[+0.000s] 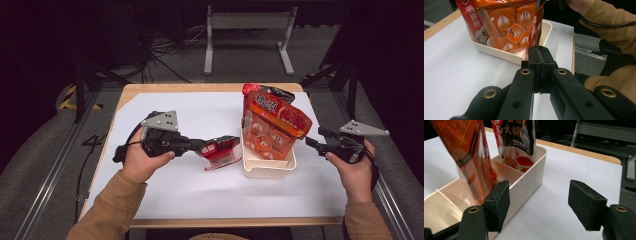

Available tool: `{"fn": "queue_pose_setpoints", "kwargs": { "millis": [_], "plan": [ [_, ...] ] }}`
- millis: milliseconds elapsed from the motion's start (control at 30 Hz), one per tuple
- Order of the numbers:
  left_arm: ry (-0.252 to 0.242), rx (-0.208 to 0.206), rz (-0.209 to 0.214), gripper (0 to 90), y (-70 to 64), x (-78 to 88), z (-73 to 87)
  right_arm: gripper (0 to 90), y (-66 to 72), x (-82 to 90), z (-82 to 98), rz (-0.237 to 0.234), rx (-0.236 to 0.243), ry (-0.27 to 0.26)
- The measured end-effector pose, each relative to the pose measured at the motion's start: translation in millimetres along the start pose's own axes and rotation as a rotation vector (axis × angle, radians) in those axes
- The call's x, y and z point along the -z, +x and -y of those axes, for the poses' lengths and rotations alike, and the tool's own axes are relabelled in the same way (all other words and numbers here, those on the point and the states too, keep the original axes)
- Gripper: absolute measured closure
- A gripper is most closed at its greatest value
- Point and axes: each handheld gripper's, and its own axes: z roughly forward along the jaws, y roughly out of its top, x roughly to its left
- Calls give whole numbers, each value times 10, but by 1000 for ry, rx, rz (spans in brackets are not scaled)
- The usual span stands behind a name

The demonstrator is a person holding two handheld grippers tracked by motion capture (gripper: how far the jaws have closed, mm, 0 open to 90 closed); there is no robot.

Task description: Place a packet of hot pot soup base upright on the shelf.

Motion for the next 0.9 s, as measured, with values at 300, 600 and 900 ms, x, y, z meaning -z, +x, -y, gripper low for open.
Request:
{"fn": "queue_pose_setpoints", "kwargs": {
  "millis": [300,600,900],
  "plan": [
    [14,-37,8,900,20,-75,-163,330,-44,-29,41,9,5,9],
    [16,-75,24,900,31,-222,-305,328,-72,-21,53,8,1,5],
    [0,-92,39,900,28,-347,-414,326,-83,-23,61,7,-2,5]
  ]
}}
